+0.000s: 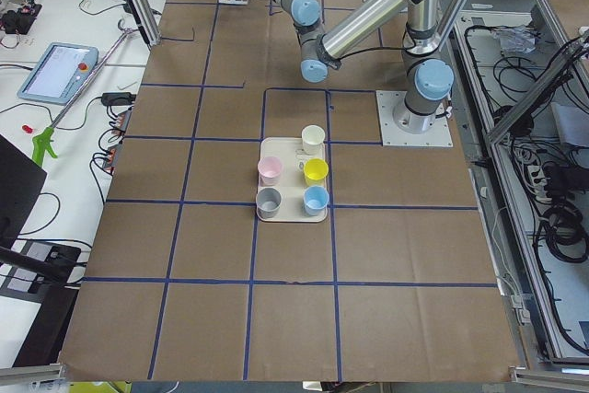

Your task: Transfer IKEA cup to right arm and place on rack

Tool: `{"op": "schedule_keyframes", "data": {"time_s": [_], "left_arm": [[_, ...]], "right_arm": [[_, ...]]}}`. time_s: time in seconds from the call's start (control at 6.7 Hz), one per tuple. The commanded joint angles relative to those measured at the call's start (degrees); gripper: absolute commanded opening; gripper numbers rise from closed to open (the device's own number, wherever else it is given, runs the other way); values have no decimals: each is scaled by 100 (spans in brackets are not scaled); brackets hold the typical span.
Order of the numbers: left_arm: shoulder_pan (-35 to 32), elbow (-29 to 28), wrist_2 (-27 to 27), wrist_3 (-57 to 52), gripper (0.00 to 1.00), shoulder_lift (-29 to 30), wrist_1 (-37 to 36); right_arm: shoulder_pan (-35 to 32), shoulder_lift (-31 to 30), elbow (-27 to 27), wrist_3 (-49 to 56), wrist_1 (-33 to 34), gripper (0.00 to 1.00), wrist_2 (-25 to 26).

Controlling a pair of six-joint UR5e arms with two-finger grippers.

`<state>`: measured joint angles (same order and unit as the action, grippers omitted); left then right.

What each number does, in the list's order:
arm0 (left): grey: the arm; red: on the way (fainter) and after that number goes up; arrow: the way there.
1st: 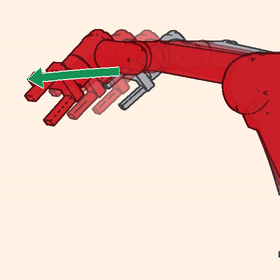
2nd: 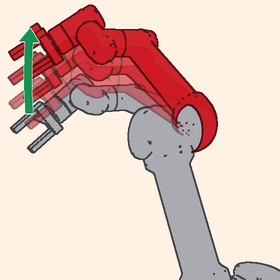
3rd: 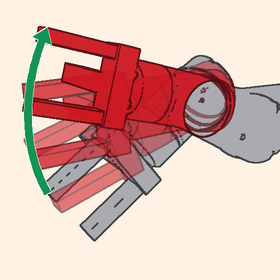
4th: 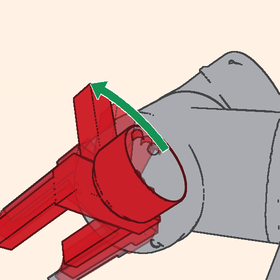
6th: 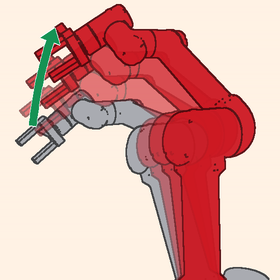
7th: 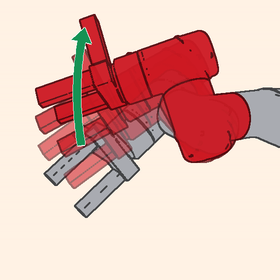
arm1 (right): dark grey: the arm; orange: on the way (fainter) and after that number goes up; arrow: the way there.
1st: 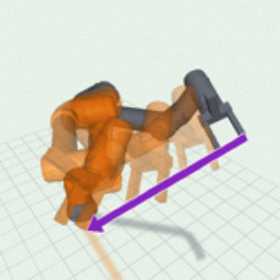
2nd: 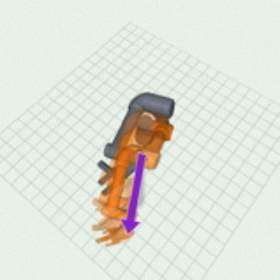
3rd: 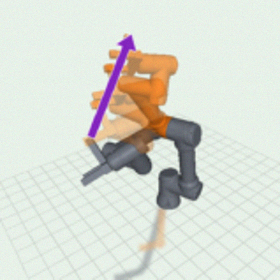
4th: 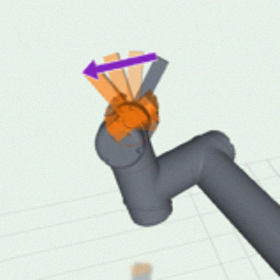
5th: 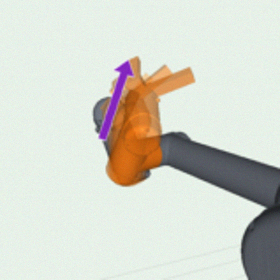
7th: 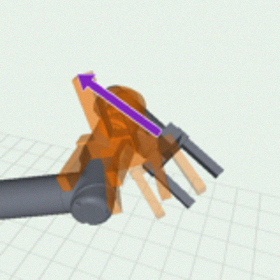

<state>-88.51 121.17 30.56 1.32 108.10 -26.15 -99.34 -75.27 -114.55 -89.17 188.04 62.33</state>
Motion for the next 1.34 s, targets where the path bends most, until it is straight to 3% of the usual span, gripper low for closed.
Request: {"op": "schedule_keyframes", "data": {"time_s": [0.0, 0.45, 0.6, 0.75, 0.9, 1.19], "left_arm": [[0, 3, 3, 9, 4, 1, -4], [0, -14, 11, 70, 4, 1, 5], [0, -14, 11, 70, 4, 1, 5], [0, -14, 11, 70, 5, 1, -4], [0, -14, 11, 70, 5, 1, -4], [0, -14, 11, 70, 5, -8, 5]], "right_arm": [[-93, 65, 47, -13, -13, 100, 59], [-173, 57, 56, -21, -22, 100, 103], [-173, 57, 65, -13, -22, 97, 399], [-173, 57, 100, -21, -22, 80, 402], [-173, 65, 117, -21, -22, 71, 376], [-182, 57, 126, -21, -13, 64, 359]]}}
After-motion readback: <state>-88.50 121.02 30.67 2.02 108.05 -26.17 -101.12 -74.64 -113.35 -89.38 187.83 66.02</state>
